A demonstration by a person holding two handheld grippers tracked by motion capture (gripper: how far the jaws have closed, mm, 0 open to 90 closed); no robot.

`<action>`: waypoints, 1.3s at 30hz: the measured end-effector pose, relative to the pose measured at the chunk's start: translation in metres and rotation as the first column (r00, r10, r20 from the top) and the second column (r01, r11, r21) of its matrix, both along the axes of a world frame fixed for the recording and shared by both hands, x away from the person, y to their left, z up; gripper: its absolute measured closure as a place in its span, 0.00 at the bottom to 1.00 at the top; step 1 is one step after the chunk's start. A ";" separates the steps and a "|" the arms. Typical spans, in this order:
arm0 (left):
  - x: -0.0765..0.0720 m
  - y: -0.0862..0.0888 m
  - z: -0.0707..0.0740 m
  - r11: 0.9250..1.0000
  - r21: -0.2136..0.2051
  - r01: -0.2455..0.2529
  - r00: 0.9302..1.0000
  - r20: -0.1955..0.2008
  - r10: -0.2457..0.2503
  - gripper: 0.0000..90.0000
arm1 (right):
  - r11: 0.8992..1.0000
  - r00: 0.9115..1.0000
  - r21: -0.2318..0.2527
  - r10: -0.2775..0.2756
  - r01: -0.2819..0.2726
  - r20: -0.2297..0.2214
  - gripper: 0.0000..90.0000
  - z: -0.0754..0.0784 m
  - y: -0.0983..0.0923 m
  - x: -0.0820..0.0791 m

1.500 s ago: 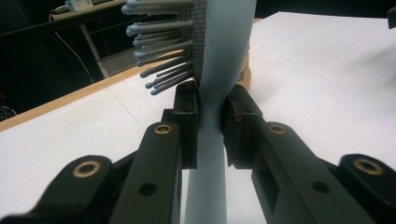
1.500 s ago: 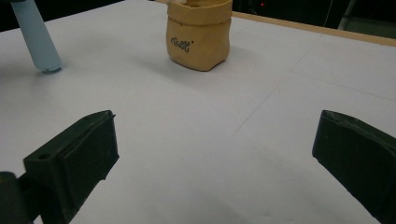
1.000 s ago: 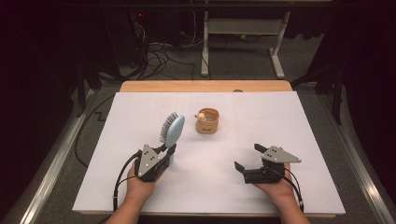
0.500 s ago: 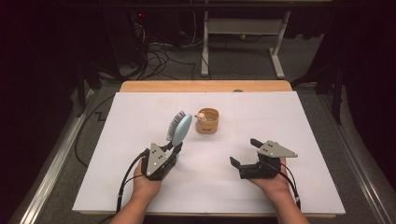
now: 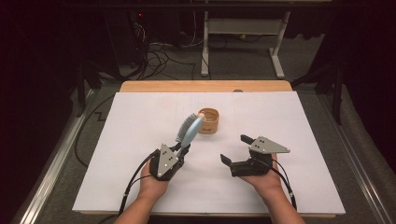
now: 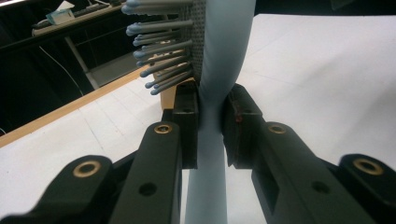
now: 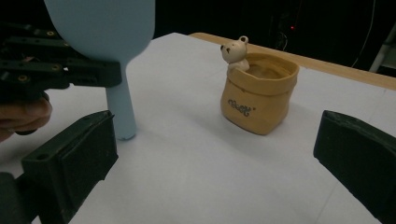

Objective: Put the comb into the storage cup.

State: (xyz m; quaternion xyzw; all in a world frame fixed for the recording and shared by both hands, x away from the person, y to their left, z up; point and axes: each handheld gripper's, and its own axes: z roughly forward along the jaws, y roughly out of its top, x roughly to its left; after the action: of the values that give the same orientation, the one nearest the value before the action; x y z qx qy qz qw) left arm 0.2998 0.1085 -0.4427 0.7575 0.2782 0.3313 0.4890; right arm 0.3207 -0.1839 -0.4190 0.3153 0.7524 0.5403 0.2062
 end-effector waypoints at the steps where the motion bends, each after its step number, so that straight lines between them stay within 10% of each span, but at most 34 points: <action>1: 0.000 -0.001 0.000 1.000 0.000 0.003 1.000 -0.001 -0.003 0.86 | 1.000 1.000 0.002 0.002 -0.002 0.000 0.00 0.001 0.002 0.000; 39: -0.006 -0.024 -0.004 0.998 0.046 0.036 0.999 0.013 -0.037 0.86 | 0.989 0.994 0.103 0.107 -0.106 0.001 0.00 0.027 0.054 0.002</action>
State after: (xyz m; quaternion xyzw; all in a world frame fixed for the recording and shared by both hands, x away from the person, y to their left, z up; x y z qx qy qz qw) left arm 0.2934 0.0847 -0.4468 0.7711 0.2534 0.3336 0.4794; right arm 0.3229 -0.1298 -0.3923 0.2860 0.7398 0.5880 0.1590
